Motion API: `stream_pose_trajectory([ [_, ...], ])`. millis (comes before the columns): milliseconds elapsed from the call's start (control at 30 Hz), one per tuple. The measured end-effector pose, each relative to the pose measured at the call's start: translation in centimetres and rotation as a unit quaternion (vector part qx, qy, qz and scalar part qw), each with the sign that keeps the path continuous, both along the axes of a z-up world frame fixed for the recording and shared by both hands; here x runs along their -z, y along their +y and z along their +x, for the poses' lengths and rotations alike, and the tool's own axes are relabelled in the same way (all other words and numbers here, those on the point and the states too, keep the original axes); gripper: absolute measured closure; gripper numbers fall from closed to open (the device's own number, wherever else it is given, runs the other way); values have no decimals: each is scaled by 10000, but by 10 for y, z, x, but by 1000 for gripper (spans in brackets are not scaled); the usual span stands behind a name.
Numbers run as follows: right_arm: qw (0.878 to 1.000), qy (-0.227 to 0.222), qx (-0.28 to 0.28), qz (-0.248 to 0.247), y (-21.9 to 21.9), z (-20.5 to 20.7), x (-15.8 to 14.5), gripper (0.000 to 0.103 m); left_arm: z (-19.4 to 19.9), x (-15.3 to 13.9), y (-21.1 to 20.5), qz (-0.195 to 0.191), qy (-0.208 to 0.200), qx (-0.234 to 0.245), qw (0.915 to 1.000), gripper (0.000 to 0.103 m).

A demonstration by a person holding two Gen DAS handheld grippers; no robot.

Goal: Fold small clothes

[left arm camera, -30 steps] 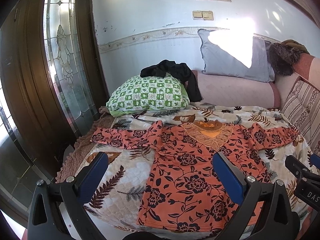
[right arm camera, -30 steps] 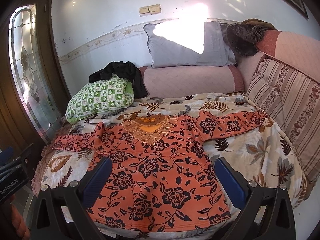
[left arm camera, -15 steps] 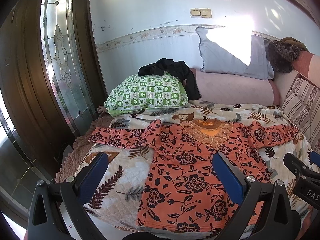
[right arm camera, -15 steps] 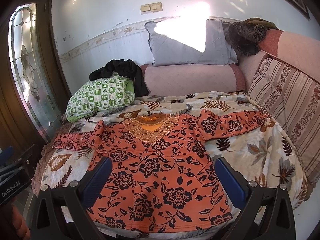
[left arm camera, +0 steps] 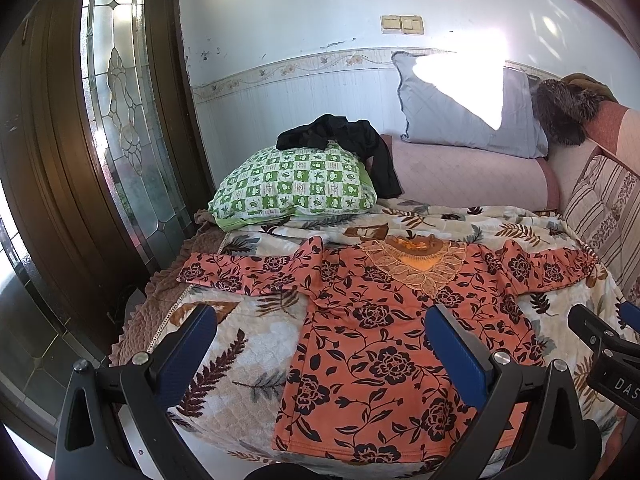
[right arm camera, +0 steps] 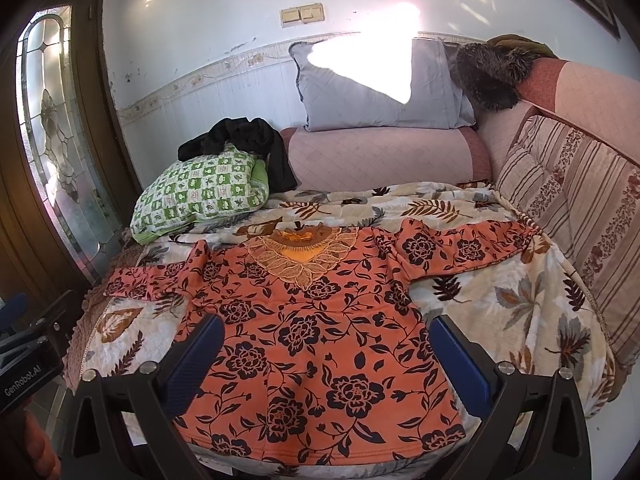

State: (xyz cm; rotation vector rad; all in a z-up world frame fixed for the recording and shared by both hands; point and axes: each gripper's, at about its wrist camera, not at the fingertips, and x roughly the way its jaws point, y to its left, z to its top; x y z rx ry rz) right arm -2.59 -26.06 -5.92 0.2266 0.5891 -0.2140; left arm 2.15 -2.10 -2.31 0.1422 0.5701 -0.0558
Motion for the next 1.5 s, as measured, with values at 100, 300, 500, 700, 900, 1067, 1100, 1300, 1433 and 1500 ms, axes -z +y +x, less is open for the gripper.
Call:
stream_pose_trajectory([
  [100, 10000, 3, -5, 3, 1, 1, 1, 0, 0, 1, 0, 3, 3, -5, 10000, 0],
  [300, 10000, 14, -5, 7, 2, 3, 3, 0, 0, 1, 2, 2, 10, 7, 10000, 0],
  [500, 10000, 55, -25, 5, 1, 7, 9, 0, 5, 5, 4, 31, 54, -9, 10000, 0],
  [700, 9999, 114, 47, 38, -9, 18, 14, 0, 21, 12, -5, 151, 137, -26, 9998, 0],
  [900, 9985, 41, 0, 545, -63, 53, 34, 0, 83, 50, -30, -39, 568, 81, 9983, 0],
  [1067, 9780, -186, 282, 2058, -195, 95, 88, 0, 186, 142, -64, -685, 1967, 109, 9780, 0],
  [1100, 9709, -232, 455, 2339, -227, 102, 102, 0, 199, 158, -71, -718, 1983, -17, 9775, 0],
  [1300, 9128, -426, 1833, 3625, -409, 126, 185, 7, 237, 203, -106, -846, 1741, -45, 9811, 0],
  [1433, 8706, -691, 2563, 4142, -485, 131, 226, 22, 252, 220, -127, -628, 1774, 207, 9819, 0],
  [1500, 8618, -732, 2768, 4186, -508, 138, 238, 31, 256, 228, -135, -531, 1862, 284, 9807, 0],
])
